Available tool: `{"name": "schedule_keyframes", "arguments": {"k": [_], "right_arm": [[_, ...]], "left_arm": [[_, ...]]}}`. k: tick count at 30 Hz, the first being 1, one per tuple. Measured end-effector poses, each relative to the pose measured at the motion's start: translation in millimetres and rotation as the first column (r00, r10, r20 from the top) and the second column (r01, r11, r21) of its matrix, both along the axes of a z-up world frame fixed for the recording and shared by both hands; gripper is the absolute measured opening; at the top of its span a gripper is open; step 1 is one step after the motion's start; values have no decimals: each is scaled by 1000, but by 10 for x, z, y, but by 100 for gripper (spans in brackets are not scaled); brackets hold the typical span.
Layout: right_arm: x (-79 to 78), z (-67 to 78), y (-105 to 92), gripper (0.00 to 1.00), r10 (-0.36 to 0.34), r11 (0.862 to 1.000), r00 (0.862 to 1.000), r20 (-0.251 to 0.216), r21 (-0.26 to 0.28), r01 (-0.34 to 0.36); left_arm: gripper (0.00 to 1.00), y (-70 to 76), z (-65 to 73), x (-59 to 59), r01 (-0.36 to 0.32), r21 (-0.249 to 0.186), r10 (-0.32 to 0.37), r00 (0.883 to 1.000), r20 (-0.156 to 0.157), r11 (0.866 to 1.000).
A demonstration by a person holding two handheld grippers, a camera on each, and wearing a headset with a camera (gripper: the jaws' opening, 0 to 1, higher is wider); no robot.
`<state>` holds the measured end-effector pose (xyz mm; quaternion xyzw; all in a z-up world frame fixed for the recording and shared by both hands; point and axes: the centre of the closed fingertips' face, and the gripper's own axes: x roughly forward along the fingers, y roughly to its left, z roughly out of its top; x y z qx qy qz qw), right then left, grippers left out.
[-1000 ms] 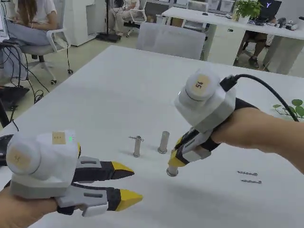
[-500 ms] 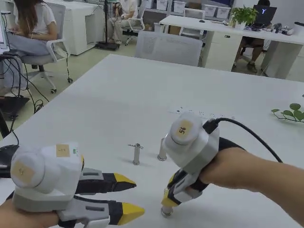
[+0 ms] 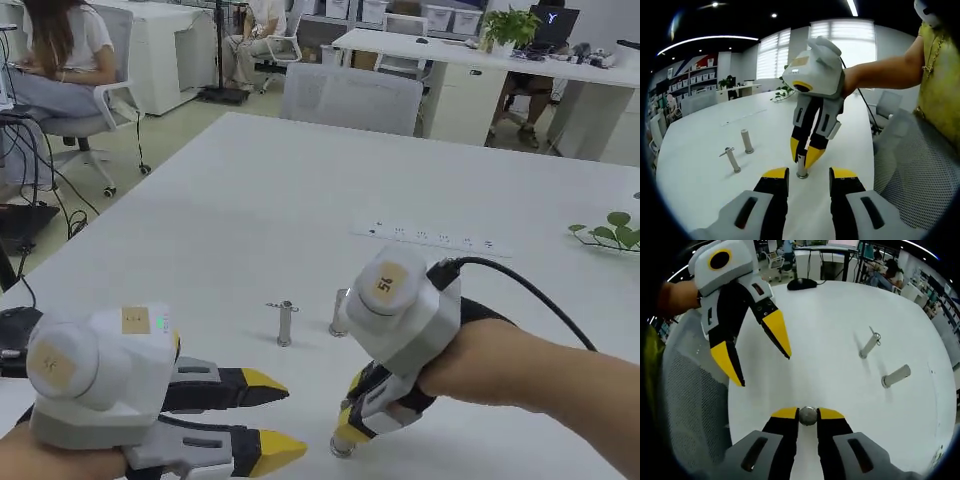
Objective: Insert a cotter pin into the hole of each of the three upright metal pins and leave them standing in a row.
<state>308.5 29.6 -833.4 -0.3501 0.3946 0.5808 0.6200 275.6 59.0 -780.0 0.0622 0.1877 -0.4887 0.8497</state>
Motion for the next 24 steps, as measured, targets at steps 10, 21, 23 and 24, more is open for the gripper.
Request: {"name": "schedule_keyframes", "arguments": {"k": [10,21,23,24], "right_arm": [[-58,49,-2,25,7,999,1000,-8,49,-6],[-65,177,-246,27,-17,997,1000,18,76,16],[-56,206,-295,27,-30,996,999,23,85,28],[-56,219,-314,27,-33,995,999,23,90,31]], "left_arm": [[31,-35,24,33,11,11,-12,1000,8,1000],[31,-158,46,124,48,43,-49,999,20,998],[31,-192,34,145,61,56,-62,998,21,997],[31,-207,28,151,67,62,-69,997,21,996]]}}
